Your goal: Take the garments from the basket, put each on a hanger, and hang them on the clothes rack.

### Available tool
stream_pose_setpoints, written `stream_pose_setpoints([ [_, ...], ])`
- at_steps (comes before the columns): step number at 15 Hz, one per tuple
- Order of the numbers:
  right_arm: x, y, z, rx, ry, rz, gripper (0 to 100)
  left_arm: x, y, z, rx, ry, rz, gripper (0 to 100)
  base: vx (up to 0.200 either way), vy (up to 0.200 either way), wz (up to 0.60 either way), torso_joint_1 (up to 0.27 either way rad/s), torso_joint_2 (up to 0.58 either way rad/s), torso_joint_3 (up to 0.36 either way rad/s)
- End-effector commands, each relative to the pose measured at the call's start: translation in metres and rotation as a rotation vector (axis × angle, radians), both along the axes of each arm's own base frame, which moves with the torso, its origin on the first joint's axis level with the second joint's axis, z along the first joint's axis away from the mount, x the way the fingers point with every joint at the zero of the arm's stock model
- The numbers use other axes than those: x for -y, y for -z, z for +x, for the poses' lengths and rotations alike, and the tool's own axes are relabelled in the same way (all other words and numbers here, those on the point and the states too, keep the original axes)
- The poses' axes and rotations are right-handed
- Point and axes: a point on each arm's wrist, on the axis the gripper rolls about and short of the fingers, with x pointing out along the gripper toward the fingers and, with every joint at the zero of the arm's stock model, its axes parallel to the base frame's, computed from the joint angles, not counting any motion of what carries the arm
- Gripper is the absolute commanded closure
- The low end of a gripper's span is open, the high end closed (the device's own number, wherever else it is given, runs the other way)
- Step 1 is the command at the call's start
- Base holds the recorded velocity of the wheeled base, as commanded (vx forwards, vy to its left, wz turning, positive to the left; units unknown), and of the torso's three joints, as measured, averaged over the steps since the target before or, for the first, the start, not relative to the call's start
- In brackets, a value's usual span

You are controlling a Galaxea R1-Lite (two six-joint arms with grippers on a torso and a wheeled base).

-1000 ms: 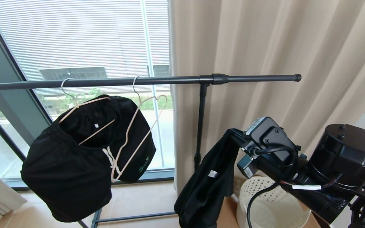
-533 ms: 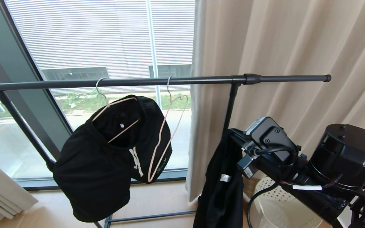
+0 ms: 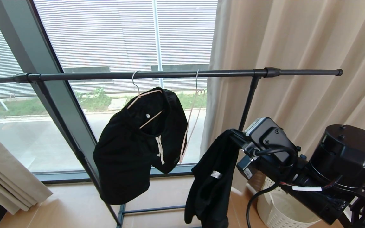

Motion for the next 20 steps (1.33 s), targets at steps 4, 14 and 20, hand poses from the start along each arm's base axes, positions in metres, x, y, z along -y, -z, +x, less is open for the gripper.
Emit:
stream_pose_setpoints([
  [4, -0.0007, 0.001, -0.0003, -0.003, -0.003, -0.003, 100, 0.0, 0.0, 0.0001, -0.001, 0.0, 0.0, 0, -0.2, 0.0, 0.0, 0.004, 0.0, 0.004],
  [14, -0.0012, 0.0023, 0.0003, -0.006, -0.003, -0.006, 100, 0.0, 0.0, 0.0001, -0.001, 0.0, 0.0, 0, -0.04, 0.0, 0.0, 0.0, 0.0, 0.0],
  [20, -0.0013, 0.0027, 0.0004, -0.007, -0.003, -0.007, 100, 0.0, 0.0, 0.0001, -0.001, -0.001, 0.0, 0, -0.133, 0.0, 0.0, 0.006, 0.01, 0.002],
])
